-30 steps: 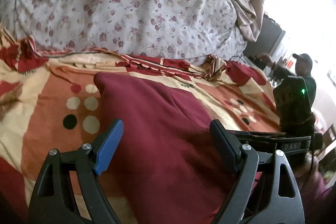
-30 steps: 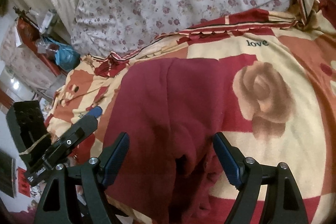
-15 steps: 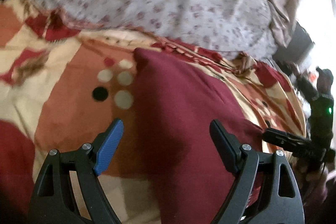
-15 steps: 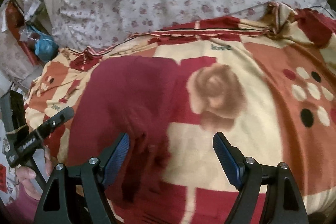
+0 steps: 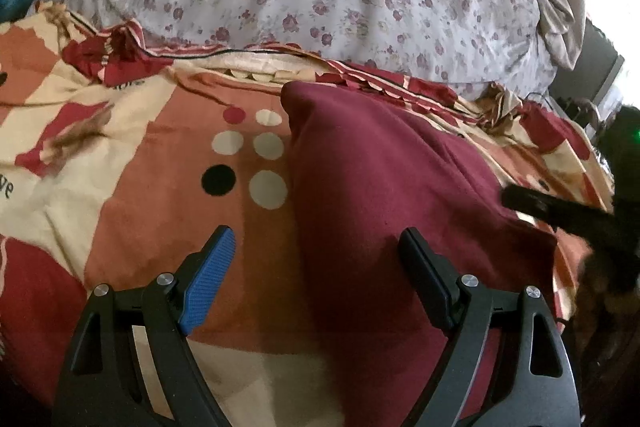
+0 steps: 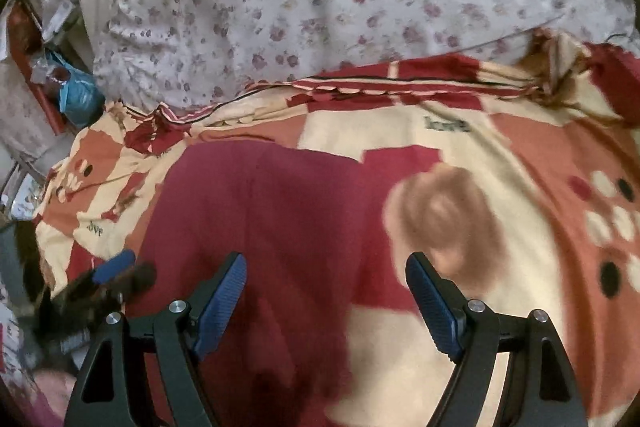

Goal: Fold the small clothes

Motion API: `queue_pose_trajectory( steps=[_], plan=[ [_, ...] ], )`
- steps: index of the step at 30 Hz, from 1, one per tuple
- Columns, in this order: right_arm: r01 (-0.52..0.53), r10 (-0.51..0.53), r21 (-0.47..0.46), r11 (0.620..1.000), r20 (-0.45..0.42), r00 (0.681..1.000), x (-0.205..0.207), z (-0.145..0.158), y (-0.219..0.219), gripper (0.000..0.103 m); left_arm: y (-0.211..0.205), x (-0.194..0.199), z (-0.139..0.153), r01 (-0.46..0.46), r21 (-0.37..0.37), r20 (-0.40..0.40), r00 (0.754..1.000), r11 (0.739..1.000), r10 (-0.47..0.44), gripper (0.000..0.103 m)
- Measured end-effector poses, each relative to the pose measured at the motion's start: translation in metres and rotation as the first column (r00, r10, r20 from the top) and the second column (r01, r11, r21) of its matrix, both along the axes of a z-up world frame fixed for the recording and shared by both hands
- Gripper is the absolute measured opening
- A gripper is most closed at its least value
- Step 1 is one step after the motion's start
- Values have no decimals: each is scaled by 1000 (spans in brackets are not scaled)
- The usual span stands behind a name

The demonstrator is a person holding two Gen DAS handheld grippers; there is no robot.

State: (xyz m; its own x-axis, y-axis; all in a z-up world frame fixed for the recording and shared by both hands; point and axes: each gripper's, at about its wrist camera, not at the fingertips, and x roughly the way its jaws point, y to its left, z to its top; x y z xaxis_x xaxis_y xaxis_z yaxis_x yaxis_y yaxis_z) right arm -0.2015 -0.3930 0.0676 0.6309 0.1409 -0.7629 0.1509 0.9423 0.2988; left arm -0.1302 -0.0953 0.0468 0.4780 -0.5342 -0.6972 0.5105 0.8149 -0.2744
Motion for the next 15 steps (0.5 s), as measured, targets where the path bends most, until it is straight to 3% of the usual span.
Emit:
queue_pose_trajectory(
  steps=[2, 4, 7, 11, 15],
  plan=[
    [-6, 5, -24, 1000, -20, 1000, 19, -10, 3, 79, -2, 1, -1, 0, 9, 9, 1000, 1000, 0, 84],
    [-9, 7, -65, 998, -41, 999, 31, -19, 5, 58, -4, 1, -1, 5, 16, 19, 1000, 1000, -5, 84],
    [-24, 22, -100, 995, -24, 999, 37, -23, 5, 50, -7, 1, -1, 9, 24, 32, 999, 1000, -10, 84],
    [-24, 22, -171, 985, -10, 1000, 37, -13, 9, 31, -10, 2, -1, 10, 30, 32, 999, 999, -11, 84],
    [8, -10, -159, 987, -11, 1000, 34, -17, 3, 28, -11, 2, -1, 11, 32, 34, 999, 999, -12, 84]
  ],
)
